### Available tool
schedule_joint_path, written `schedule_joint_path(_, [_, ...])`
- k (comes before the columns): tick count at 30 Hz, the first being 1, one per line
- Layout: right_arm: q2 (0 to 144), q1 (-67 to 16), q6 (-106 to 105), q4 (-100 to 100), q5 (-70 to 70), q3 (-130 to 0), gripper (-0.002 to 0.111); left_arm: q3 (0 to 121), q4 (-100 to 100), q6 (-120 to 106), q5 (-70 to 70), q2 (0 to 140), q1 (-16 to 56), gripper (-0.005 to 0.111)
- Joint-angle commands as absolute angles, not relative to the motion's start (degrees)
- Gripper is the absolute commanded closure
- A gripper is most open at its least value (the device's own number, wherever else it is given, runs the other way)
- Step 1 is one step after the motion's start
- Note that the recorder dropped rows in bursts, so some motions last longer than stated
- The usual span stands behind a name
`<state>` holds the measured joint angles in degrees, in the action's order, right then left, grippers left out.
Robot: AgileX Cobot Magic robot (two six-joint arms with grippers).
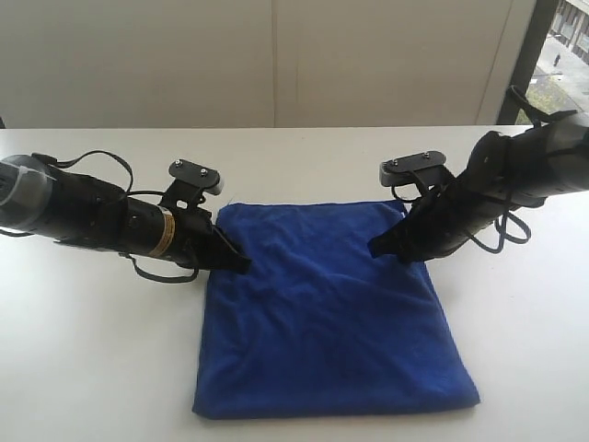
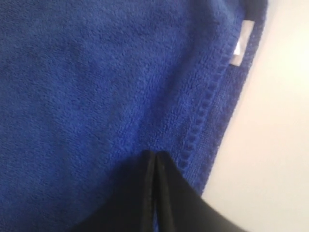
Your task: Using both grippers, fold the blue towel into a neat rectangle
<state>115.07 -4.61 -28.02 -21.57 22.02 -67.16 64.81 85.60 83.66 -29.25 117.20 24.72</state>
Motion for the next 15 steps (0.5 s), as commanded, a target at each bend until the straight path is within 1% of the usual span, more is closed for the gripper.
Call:
schedule_joint_path(1, [115.04,-3.5,-27.63,-18.89,21.74,-67.4,0.108,64.57,89.13,84.16,-25.62,117.78,24.82,0.107])
schedule_joint_path(15, [115.04,-2.15,-25.35,-17.23,22.54,-67.4,0.108,64.57,95.93,88.78,-24.08,117.04,24.72,0.107])
